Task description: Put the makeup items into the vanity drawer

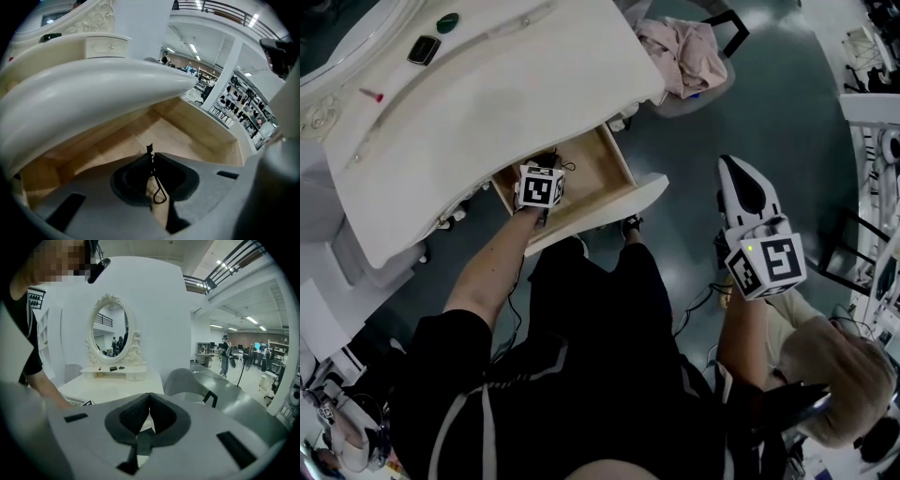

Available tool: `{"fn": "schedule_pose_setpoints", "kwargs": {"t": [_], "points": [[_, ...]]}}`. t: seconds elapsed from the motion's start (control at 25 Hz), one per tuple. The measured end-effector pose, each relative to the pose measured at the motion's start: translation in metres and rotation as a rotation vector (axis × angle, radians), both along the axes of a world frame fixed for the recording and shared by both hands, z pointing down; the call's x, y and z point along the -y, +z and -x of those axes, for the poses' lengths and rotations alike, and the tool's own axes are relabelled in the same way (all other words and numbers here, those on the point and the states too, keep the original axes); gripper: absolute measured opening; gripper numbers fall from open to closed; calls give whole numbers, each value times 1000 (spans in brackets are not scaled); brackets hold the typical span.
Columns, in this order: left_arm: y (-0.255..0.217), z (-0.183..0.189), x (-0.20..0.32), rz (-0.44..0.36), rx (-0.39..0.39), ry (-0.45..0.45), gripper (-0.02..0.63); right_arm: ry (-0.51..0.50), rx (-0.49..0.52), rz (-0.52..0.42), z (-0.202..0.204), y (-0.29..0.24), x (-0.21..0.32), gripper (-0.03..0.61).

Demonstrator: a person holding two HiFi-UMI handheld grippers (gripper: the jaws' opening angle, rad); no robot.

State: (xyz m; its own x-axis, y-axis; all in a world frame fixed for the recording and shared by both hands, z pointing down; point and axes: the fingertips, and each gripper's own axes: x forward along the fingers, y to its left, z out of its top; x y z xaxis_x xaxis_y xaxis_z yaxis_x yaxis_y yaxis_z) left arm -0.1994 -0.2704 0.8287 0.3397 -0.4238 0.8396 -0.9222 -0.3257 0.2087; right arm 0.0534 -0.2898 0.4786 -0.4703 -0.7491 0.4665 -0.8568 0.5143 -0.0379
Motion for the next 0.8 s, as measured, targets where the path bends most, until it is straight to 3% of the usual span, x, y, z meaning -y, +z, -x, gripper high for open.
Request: {"fn": "schedule_pose_setpoints", "kwargs": {"t": [0.48, 0.8], "points": [[16, 6, 4, 35, 38, -20, 29, 9, 3, 9, 3, 5, 2, 5], [18, 5, 5, 16, 32, -11, 29, -3, 3, 12, 6, 6, 4, 5]]}}
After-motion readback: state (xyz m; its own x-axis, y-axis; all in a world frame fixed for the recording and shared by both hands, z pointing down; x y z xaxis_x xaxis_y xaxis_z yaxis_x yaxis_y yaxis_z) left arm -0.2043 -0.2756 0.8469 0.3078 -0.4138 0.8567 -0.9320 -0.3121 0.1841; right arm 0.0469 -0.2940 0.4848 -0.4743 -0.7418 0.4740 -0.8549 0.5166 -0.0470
